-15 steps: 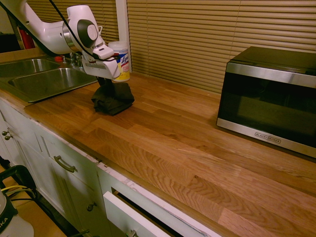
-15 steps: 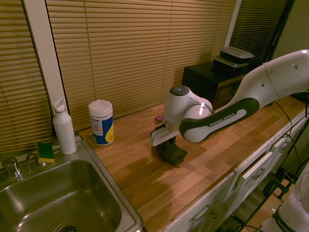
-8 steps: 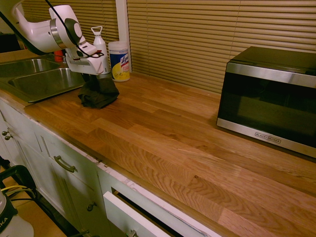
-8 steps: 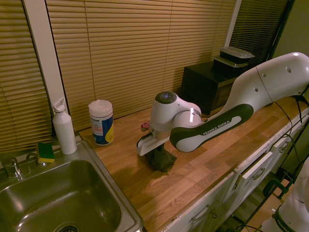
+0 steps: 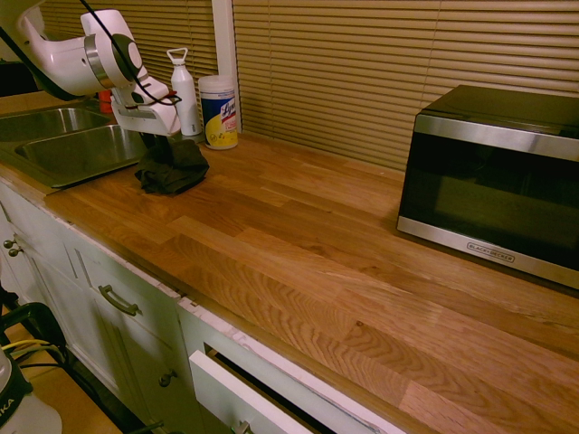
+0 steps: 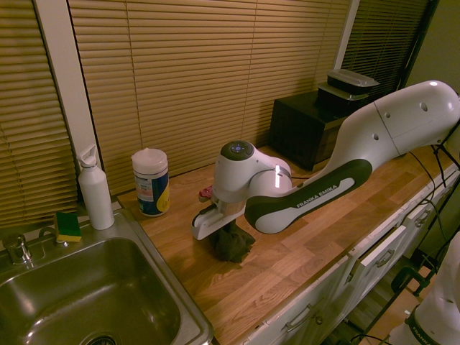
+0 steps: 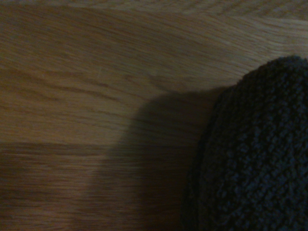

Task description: Clear the spill

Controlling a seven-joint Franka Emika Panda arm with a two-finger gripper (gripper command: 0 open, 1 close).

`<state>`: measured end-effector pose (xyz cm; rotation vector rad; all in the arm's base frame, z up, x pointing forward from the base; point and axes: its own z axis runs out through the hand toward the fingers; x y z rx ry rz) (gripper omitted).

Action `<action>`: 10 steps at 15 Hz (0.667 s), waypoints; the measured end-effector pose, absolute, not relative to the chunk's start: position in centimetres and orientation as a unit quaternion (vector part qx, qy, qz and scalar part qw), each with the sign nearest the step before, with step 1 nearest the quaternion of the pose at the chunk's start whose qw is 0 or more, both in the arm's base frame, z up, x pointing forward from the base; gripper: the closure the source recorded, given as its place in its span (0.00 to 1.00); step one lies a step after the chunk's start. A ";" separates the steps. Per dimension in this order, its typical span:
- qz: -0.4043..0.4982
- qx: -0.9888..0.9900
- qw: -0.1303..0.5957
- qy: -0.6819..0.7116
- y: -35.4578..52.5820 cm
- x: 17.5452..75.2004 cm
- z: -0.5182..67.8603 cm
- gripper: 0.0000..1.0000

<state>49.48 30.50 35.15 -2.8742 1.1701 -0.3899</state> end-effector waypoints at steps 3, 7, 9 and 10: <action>-0.124 -0.921 0.004 0.370 31.1 49.2 35.3 0.00; -0.122 -0.921 0.000 0.370 32.2 48.6 36.1 0.00; -0.125 -0.920 0.002 0.372 32.4 48.2 37.3 0.00; -0.129 -0.919 0.003 0.374 32.6 47.8 38.2 0.00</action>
